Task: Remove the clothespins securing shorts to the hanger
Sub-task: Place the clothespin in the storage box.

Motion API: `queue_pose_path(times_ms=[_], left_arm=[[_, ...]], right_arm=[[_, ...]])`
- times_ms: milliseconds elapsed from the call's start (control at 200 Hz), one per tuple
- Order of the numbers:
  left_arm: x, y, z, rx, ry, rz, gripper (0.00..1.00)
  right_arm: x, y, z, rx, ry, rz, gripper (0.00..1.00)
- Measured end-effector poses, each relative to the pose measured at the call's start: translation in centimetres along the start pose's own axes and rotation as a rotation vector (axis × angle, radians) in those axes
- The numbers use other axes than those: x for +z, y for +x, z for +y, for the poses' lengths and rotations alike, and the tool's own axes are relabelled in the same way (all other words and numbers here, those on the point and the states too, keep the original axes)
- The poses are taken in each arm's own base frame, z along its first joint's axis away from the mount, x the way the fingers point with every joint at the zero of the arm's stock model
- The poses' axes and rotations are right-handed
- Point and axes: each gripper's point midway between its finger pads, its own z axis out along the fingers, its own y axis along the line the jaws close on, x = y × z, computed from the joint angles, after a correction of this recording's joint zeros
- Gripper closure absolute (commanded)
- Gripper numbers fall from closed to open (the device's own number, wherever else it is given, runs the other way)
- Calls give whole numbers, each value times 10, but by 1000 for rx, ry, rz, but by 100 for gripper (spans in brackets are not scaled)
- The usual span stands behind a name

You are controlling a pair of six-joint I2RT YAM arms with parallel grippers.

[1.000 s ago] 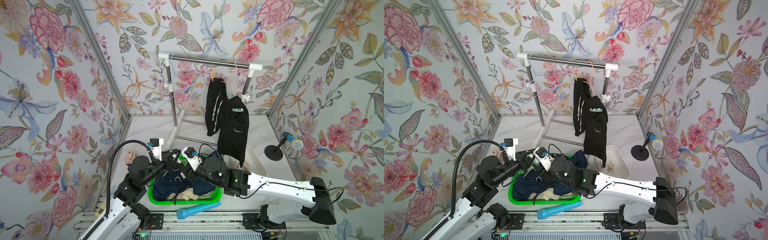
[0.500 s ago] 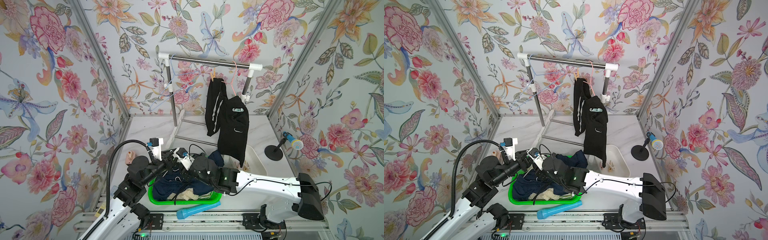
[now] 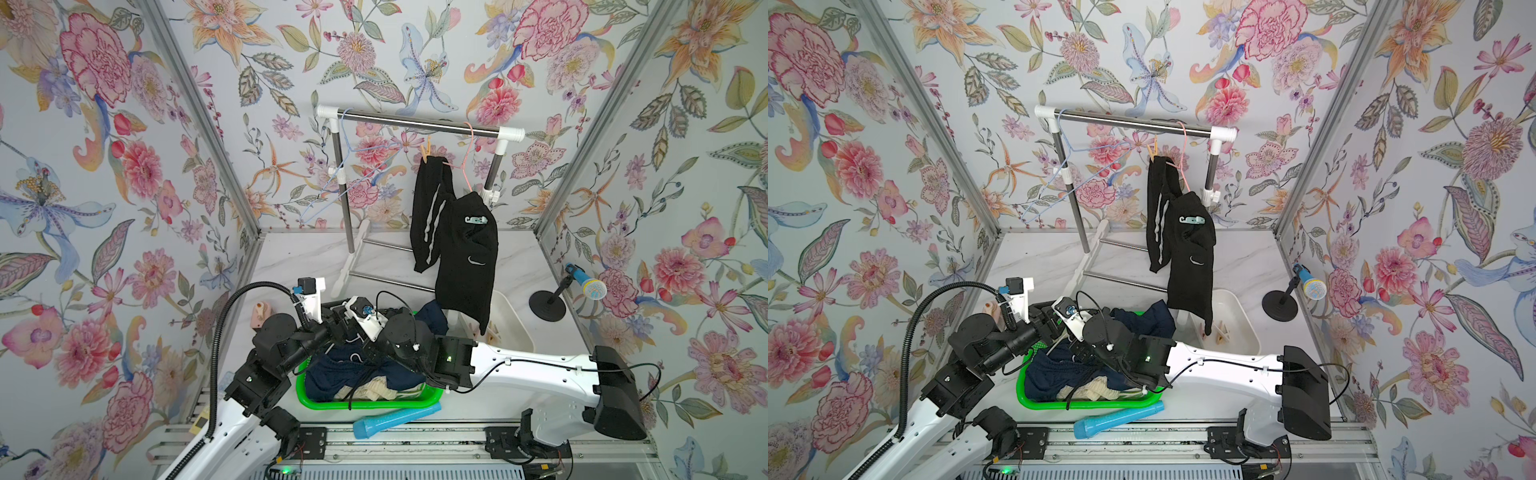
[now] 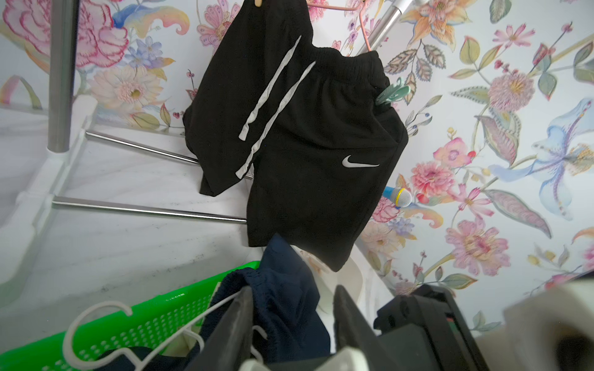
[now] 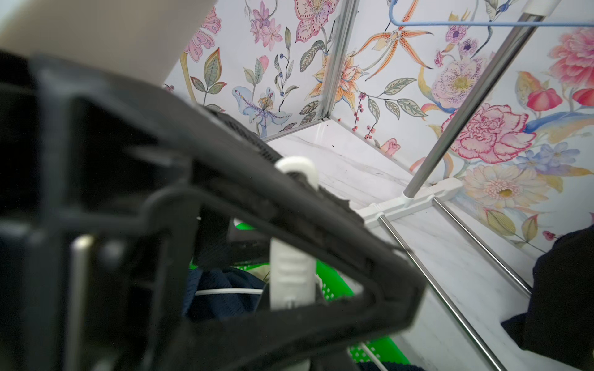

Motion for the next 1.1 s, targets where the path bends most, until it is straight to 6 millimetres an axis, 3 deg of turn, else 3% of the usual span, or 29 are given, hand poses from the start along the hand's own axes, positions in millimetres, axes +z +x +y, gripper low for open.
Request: queue_pose_path(times_ms=[50,100,355,460,570,721,801,926,1101], left_arm=[[-1,-3,-2,9,-1,-4,8],[-3,-9,-5,23,1,-16,1],[-24,-55,-31,173,2,-121,1],[-30,-63,-37,245,0,-130,0],[-30,-55,-30,288,-36,-83,1],[-31,-39,-6,299,-146,-13,1],[-35,-33,9,306,-218,18,7],[-42,-24,28,313,-322,79,14],[-41,-2,51,314,-410,194,17]], right_arm=[[-1,-1,-2,7,8,-3,100],[-3,0,-5,22,18,-3,100],[-37,13,-44,141,121,21,100],[-59,20,-65,191,192,46,100],[-95,28,-91,268,266,56,100],[-152,46,-123,403,357,54,100],[-177,64,-134,474,387,63,100],[-204,96,-150,561,450,115,100],[-223,148,-185,691,611,267,100]])
